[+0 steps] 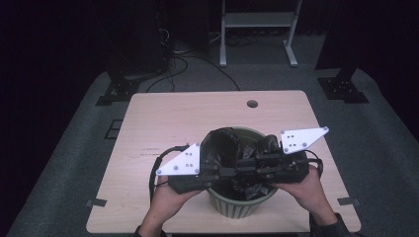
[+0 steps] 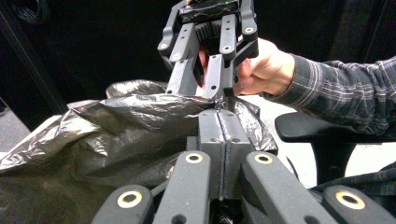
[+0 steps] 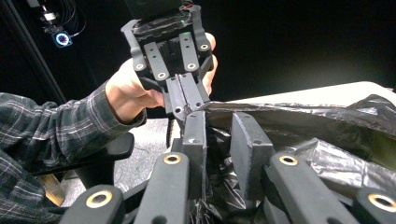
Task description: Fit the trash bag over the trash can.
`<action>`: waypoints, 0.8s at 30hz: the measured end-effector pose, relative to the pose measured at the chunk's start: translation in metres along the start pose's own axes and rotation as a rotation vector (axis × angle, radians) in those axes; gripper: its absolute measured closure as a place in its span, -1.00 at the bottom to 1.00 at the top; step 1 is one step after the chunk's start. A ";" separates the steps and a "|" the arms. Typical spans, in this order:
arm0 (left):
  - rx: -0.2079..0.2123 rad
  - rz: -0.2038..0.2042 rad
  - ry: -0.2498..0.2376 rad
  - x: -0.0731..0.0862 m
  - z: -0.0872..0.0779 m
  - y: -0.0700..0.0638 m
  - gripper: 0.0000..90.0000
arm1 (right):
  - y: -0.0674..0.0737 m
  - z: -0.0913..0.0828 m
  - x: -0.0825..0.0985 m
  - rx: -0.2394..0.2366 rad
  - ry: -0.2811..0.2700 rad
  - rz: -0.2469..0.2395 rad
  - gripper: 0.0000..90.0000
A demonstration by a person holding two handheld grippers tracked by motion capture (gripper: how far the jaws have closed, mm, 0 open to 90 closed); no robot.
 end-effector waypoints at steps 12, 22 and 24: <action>0.017 0.006 -0.003 0.001 0.002 0.000 0.96 | -0.001 -0.002 -0.001 -0.076 0.003 0.015 0.77; 0.008 0.006 -0.007 0.003 -0.003 0.000 0.96 | -0.001 -0.007 -0.001 -0.054 -0.006 -0.001 1.00; 0.009 0.007 -0.007 0.003 -0.003 0.000 0.97 | -0.001 -0.009 0.000 -0.050 -0.011 0.000 1.00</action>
Point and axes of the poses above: each handheld gripper's, and its own axes: z roughly forward along the jaws, x roughly out of its underside, y roughly to its left, the point moved 3 cm from there along z, roughly forward along the jaws, and after that the axes turned 14 degrees about z, right-handed, at the moved point
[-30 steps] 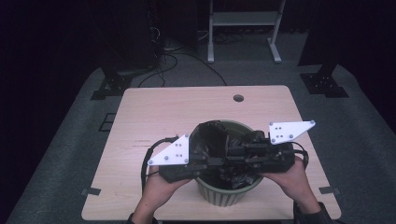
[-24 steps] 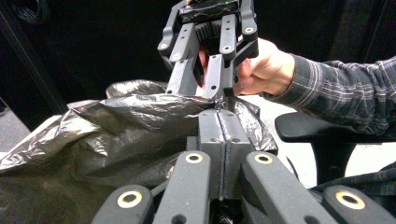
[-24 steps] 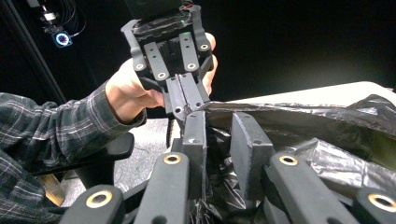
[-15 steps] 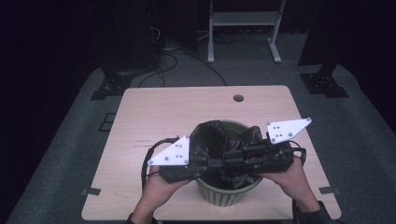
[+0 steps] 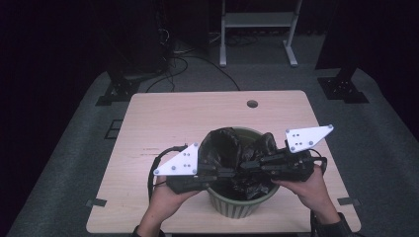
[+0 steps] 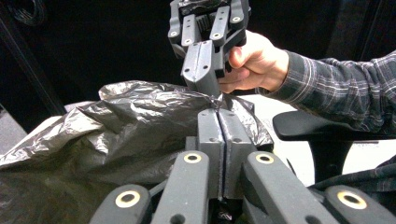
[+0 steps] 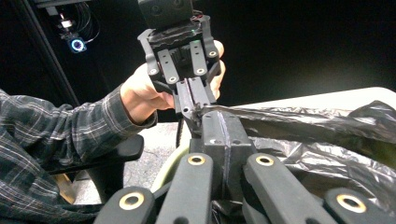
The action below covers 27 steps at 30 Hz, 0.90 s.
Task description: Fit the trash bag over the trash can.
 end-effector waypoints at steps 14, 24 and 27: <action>0.033 0.035 -0.003 0.000 0.002 -0.010 0.97 | -0.006 0.003 -0.003 0.013 -0.031 0.070 0.56; 0.023 0.033 -0.001 0.002 -0.001 -0.009 0.97 | -0.019 -0.003 -0.004 0.119 -0.082 0.128 0.47; 0.009 0.038 0.010 0.002 -0.002 -0.008 0.97 | -0.022 -0.004 -0.005 0.128 -0.088 0.147 0.45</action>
Point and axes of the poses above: each handheld gripper's, and its own axes: z roughly forward along the jaws, x roughly out of its underside, y roughly to its left, the point moved 3 cm from there along z, roughly forward along the jaws, and after that the axes turned 14 degrees about z, right-handed, at the moved point
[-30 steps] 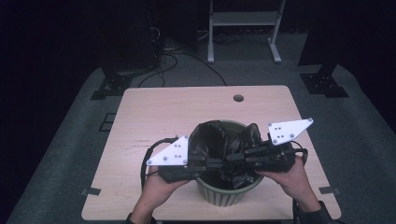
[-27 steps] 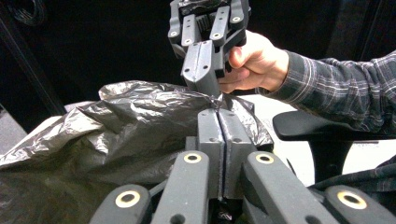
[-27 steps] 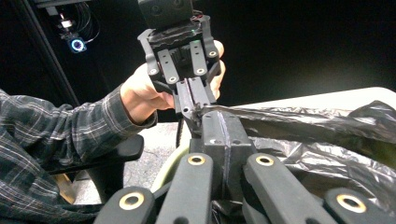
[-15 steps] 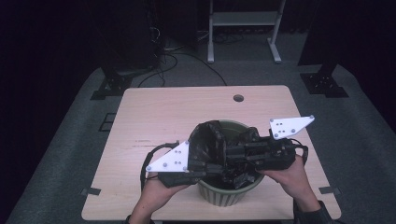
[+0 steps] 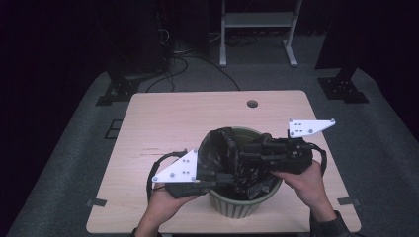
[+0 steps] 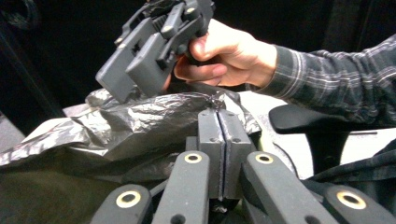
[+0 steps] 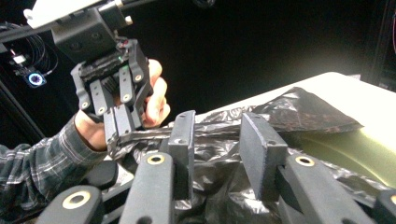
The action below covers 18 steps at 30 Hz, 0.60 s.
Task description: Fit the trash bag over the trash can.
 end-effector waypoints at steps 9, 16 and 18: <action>-0.044 -0.033 0.059 0.011 -0.003 0.007 0.76 | 0.000 0.007 0.008 0.046 0.073 -0.061 0.36; -0.084 -0.104 0.033 0.006 -0.016 0.015 0.28 | 0.002 0.006 0.015 0.072 0.104 -0.086 0.34; -0.092 -0.124 0.019 0.000 -0.018 0.017 0.19 | 0.008 0.011 0.016 0.073 0.118 -0.108 0.36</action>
Point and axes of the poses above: each handheld gripper's, and its own axes: z roughly forward along the jaws, x roughly out of its underside, y roughly to its left, the point moved 3 cm from there along z, roughly forward along the jaws, and after that the axes turned 14 degrees about z, right-handed, at the moved point
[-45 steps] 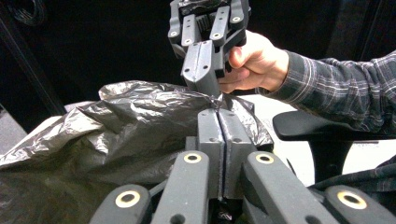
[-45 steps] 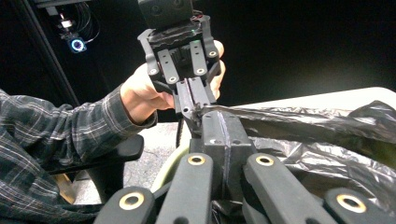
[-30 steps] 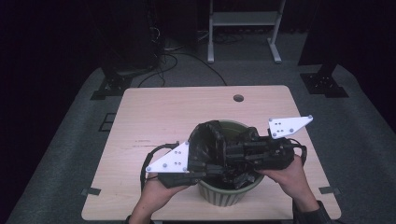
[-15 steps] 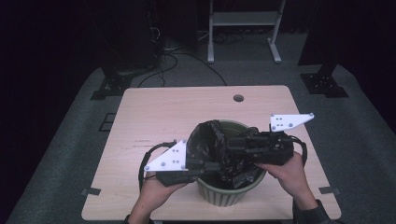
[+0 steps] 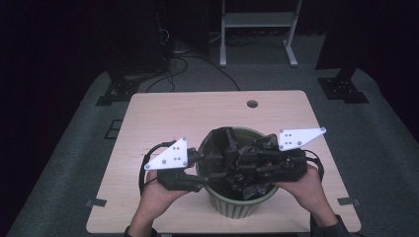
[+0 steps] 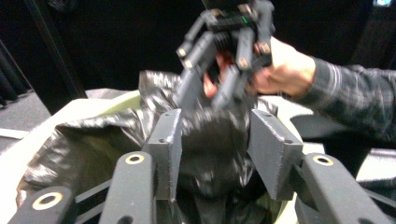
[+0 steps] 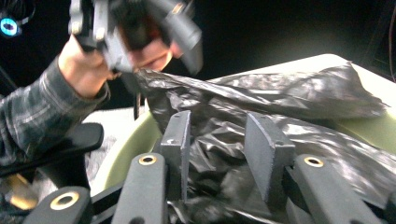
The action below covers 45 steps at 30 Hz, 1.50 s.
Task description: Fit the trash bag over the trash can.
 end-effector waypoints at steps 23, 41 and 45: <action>0.018 -0.158 0.130 0.012 -0.009 0.004 0.99 | 0.005 -0.001 -0.010 0.057 -0.011 -0.015 0.41; 0.000 -0.145 0.117 0.020 -0.044 -0.006 0.99 | -0.049 -0.026 -0.034 0.049 -0.157 0.197 -0.12; 0.021 -0.131 0.118 0.018 -0.031 -0.005 0.99 | -0.049 -0.019 -0.033 0.036 -0.127 0.169 0.69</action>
Point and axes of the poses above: each handheld gripper's, and its own axes: z roughly forward along the jaws, x roughly out of its underside, y roughly to its left, the point moved 3 cm from there along z, roughly forward along the jaws, and after that the axes turned 14 degrees about z, right-handed, at the moved point
